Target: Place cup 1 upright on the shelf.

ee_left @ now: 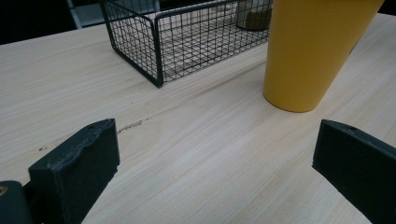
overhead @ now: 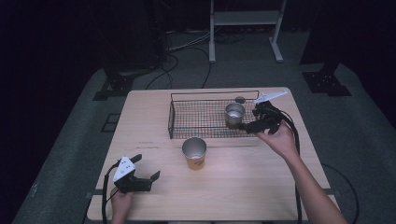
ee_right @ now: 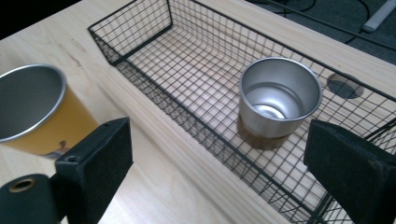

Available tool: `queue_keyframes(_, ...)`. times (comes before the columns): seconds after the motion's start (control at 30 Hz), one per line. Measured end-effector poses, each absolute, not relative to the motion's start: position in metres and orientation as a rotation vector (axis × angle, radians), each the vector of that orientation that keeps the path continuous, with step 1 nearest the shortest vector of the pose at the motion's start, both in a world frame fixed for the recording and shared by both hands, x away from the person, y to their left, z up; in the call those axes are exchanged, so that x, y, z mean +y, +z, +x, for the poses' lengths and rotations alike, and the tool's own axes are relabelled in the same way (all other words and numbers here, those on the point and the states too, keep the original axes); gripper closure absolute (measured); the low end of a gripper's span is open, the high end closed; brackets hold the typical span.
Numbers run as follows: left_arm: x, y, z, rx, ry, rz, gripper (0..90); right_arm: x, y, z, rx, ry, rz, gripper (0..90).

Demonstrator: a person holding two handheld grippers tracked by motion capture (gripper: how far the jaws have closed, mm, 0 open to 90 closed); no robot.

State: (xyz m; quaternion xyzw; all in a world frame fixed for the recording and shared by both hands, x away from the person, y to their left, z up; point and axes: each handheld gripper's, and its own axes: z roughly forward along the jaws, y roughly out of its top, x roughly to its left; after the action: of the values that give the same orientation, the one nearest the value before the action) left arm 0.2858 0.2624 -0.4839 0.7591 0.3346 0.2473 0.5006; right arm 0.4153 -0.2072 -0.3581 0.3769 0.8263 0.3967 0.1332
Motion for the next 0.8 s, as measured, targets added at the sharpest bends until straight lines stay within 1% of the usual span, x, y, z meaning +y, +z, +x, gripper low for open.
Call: queue_keyframes(0.8,0.263,-0.484,0.286,0.808,0.594,1.826,0.0,-0.206,-0.375,0.379,2.437,1.173,1.043,7.2)
